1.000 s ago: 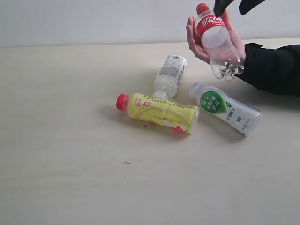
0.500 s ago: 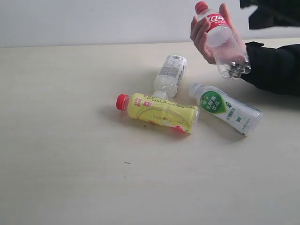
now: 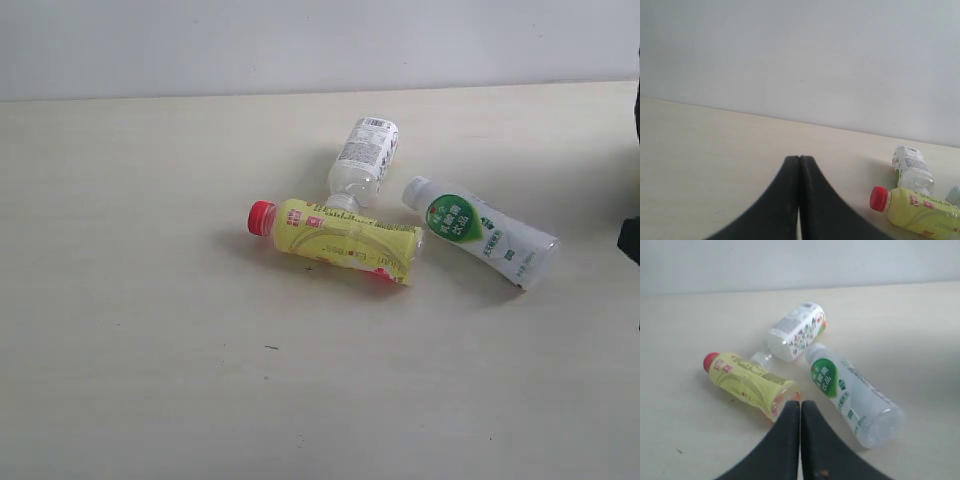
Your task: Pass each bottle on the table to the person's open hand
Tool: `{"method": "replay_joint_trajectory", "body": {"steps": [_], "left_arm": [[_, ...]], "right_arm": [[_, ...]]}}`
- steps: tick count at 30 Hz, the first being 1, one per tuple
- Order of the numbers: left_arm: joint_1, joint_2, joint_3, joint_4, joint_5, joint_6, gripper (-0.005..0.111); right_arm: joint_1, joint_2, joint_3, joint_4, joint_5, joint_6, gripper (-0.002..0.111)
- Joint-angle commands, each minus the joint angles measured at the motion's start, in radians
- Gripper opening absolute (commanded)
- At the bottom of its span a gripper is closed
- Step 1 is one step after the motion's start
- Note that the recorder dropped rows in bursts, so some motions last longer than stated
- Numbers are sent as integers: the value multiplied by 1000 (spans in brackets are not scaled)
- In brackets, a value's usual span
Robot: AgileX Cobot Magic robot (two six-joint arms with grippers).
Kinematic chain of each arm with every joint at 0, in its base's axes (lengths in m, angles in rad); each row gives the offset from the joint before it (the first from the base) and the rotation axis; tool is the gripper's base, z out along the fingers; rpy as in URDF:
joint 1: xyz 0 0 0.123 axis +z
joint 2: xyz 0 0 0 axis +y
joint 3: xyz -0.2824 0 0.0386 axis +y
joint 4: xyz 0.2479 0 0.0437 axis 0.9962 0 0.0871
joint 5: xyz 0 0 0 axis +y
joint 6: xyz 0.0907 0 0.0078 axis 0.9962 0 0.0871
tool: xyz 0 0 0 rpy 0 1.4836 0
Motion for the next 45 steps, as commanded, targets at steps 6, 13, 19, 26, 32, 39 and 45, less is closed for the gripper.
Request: {"method": "replay_joint_trajectory", "body": {"steps": [6,13,19,26,32,39,45], "left_arm": [[-6,-6,0,5,-11,1,0],[-6,-6,0,5,-11,1,0],[-6,-6,0,5,-11,1,0],[-6,-6,0,5,-11,1,0],[-6,-6,0,5,-11,1,0],[-6,-6,0,5,-11,1,0],[-6,-6,0,5,-11,1,0]], "right_arm": [[-5,-200,11,138,-4,-160,1],[-5,-199,11,140,-6,-160,1],[-5,-199,11,140,-6,-160,1],[-5,-199,13,140,-8,-163,1],[-5,-199,13,140,-8,-163,1],[-5,-199,13,141,-8,-162,1],[-5,-199,13,141,-8,-162,1]]}}
